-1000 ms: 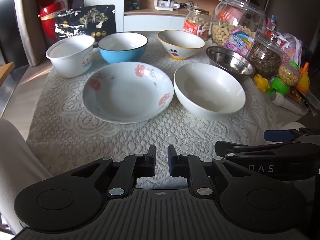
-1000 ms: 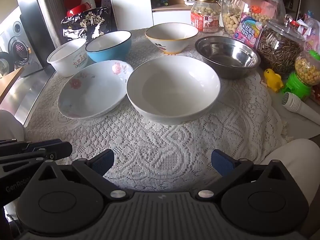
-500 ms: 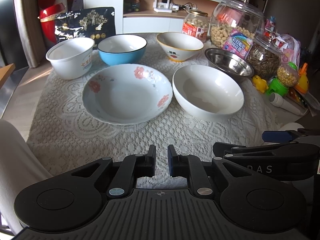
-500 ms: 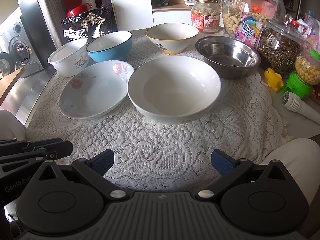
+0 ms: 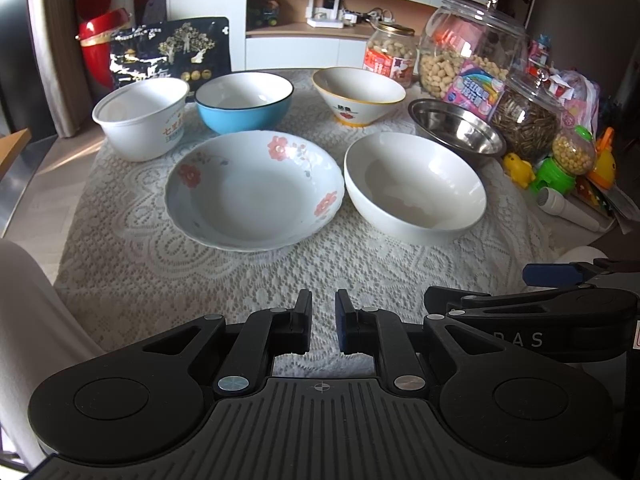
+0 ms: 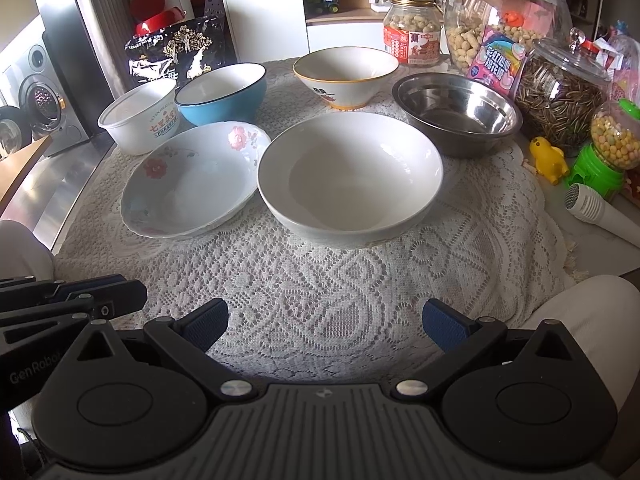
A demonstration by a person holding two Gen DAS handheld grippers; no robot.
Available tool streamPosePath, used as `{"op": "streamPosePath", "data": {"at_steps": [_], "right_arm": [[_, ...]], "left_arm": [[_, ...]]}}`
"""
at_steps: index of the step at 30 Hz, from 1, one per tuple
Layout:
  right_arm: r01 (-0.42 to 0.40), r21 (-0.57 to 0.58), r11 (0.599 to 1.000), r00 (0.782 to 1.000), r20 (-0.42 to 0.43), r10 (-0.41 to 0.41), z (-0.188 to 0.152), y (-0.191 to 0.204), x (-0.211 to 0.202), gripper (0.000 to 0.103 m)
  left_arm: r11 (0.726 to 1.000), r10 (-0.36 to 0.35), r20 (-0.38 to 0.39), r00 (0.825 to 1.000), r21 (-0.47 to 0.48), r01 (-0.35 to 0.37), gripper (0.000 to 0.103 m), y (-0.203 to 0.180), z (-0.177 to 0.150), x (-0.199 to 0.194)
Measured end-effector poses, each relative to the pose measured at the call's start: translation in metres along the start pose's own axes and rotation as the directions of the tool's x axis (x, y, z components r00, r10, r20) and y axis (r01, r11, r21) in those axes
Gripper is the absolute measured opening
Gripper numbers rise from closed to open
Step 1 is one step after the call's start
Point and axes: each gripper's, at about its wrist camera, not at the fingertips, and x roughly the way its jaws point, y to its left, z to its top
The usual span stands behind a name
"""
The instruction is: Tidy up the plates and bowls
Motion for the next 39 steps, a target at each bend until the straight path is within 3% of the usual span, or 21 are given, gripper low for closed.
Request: {"op": "streamPosePath", "data": {"at_steps": [39], "right_arm": [[-0.013,0.011,1.000,1.000,-0.005,0.013,0.0012,0.0018,0.0024,0.103]], "left_arm": [[1.000,0.000,0.003,1.000,-0.006,0.000,0.015,0.0024,0.0024,-0.0003]]}}
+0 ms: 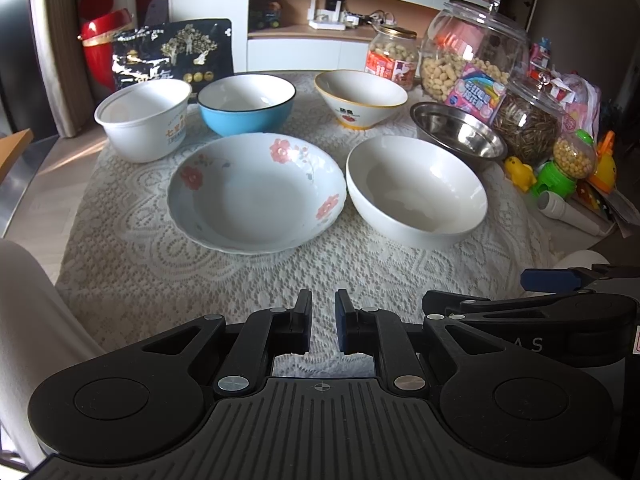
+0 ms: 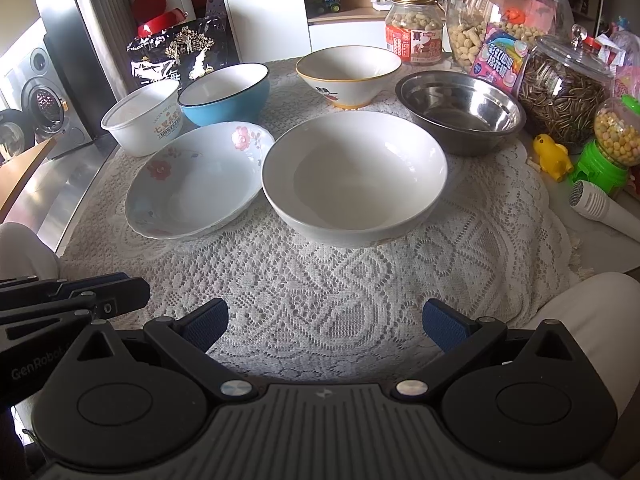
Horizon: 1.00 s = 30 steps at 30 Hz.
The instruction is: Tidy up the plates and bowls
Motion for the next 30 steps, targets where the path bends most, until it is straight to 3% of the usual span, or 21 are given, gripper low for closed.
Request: {"op": "streamPosePath", "data": {"at_steps": [7,13,16,21,25,27,30], "right_arm": [[-0.002,0.023,1.000,1.000,0.013,0.002,0.004,-0.015,0.008,0.103],[-0.010,0.108,0.994,0.998,0.069,0.003,0.025,-0.047,0.021,0.103],[-0.019,0.181,0.983,0.993,0.121,-0.003,0.039,-0.071,0.029,0.103],[-0.068,0.321,0.945,0.988,0.151,0.020,0.059,-0.114,0.056,0.103],[-0.107,0.382,0.918,0.991,0.120,0.066,0.066,-0.129,0.080,0.103],[-0.144,0.402,0.904,0.989,0.094,0.116,0.067,-0.132,0.092,0.103],[-0.175,0.435,0.883,0.984,0.044,0.173,0.069,-0.132,0.109,0.103]], "left_arm": [[0.999,-0.043,0.014,0.999,0.006,0.043,0.015,0.001,0.003,0.008],[0.984,-0.108,0.044,0.993,0.145,0.101,0.015,-0.006,0.038,0.027],[0.965,-0.235,0.031,0.972,0.129,0.229,0.015,0.001,0.073,0.040],[0.913,-0.400,-0.008,0.917,0.084,0.399,0.016,0.010,0.124,0.078],[0.842,-0.535,-0.127,0.836,0.010,0.540,0.016,0.010,0.148,0.128],[0.835,-0.535,-0.161,0.829,0.046,0.548,0.016,0.002,0.156,0.142],[0.831,-0.520,-0.155,0.840,0.136,0.540,0.016,-0.013,0.175,0.157]]}}
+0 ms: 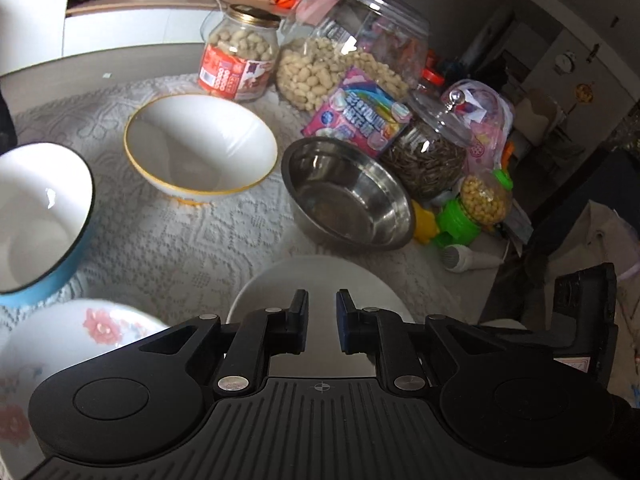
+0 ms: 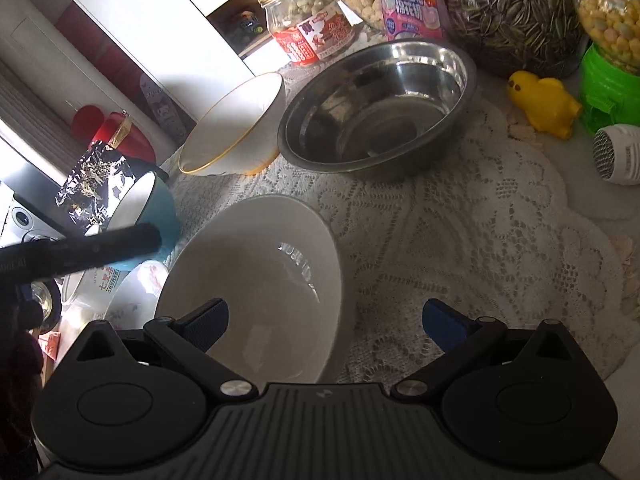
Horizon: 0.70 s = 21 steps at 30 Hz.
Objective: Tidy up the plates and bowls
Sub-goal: 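Reach both grippers to the large white bowl rim and close on it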
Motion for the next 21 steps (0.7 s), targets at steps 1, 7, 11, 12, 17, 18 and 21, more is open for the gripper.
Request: {"op": "streamPosePath", "data": {"at_steps": [1,7,11,12,17,18,21], "right_arm": [[0.005,0.016,1.000,1.000,-0.024,-0.005,0.001,0.000,0.006,0.103],[0.032,-0.004,0.999,0.996,-0.082,-0.032,0.003,0.009,0.019,0.103],[0.037,-0.035,0.999,0.995,-0.092,-0.040,0.002,0.012,0.022,0.103],[0.032,-0.041,0.999,0.995,-0.096,-0.035,0.004,0.011,0.022,0.103],[-0.025,-0.016,1.000,0.994,-0.110,0.023,0.008,0.001,0.019,0.103],[-0.034,-0.006,0.999,0.993,-0.111,0.033,0.008,-0.001,0.018,0.103],[-0.043,0.040,0.998,0.994,-0.098,0.047,0.008,-0.007,0.015,0.103]], "left_arm": [[1.000,-0.004,0.016,1.000,0.014,0.004,0.016,0.002,0.007,0.003],[0.999,-0.035,0.107,0.994,0.029,0.032,0.016,0.033,0.022,-0.003],[0.998,0.001,0.044,0.999,-0.057,0.002,0.016,0.064,0.019,0.003],[0.997,0.008,0.033,0.999,-0.073,-0.005,0.016,0.068,0.019,0.005],[0.996,-0.014,-0.014,1.000,-0.084,0.012,0.016,0.074,0.018,0.010],[0.997,-0.028,-0.017,0.999,-0.078,0.026,0.016,0.072,0.018,0.010],[0.998,-0.056,-0.015,0.998,-0.024,0.055,0.016,0.062,0.017,0.005]]}}
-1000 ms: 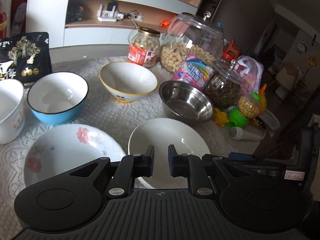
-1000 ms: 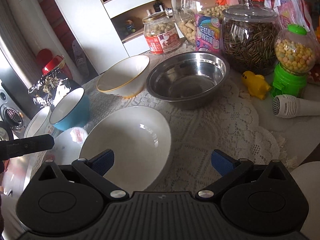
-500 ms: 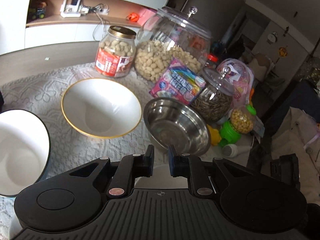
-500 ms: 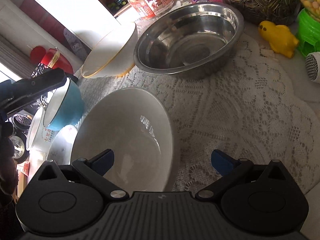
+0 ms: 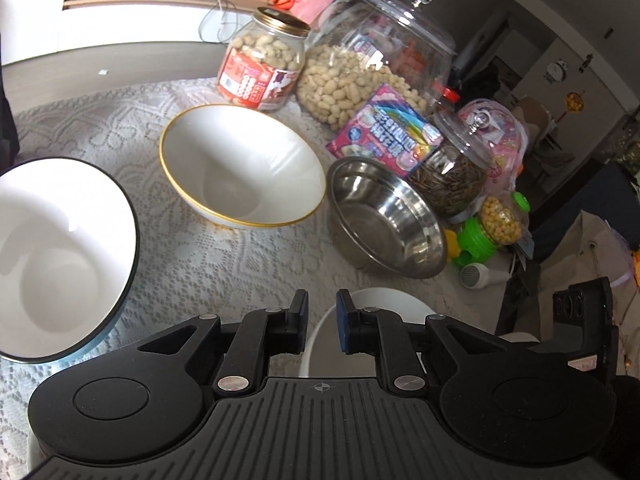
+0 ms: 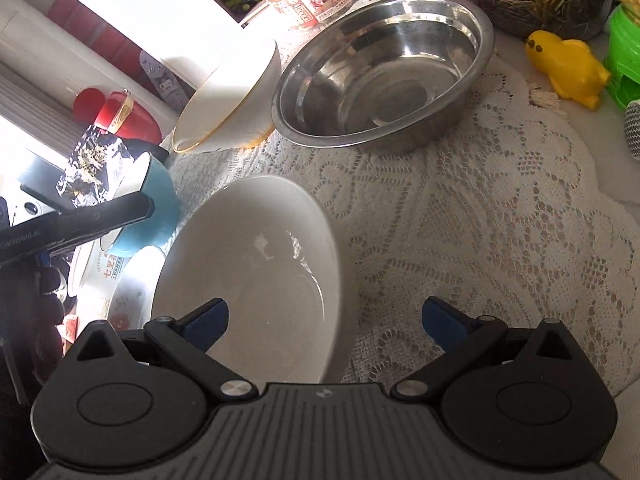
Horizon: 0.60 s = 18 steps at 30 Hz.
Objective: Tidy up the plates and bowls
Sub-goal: 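Reach both grippers to the large white bowl rim and close on it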
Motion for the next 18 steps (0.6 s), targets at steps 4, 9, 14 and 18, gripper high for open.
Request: {"op": "streamPosePath", "data": {"at_steps": [4,9,14,18], "right_arm": [[0.006,-0.023,1.000,1.000,-0.001,-0.006,-0.001,0.000,-0.002,0.103],[0.030,-0.087,0.996,0.999,0.039,-0.027,-0.005,0.008,-0.003,0.093],[0.047,-0.196,0.979,0.983,0.185,-0.010,-0.017,0.030,-0.029,0.091],[0.089,-0.262,0.961,0.982,0.184,-0.040,-0.021,0.035,-0.034,0.085]], "left_arm": [[0.999,0.026,0.027,0.999,0.029,-0.027,0.017,-0.007,0.000,-0.007],[0.997,0.077,0.022,0.997,0.019,-0.077,0.017,-0.007,-0.006,-0.009],[0.997,0.079,0.005,0.997,-0.012,-0.079,0.016,-0.004,-0.011,-0.009],[0.996,0.085,-0.037,0.996,0.016,-0.084,0.017,-0.009,-0.016,-0.004]]}}
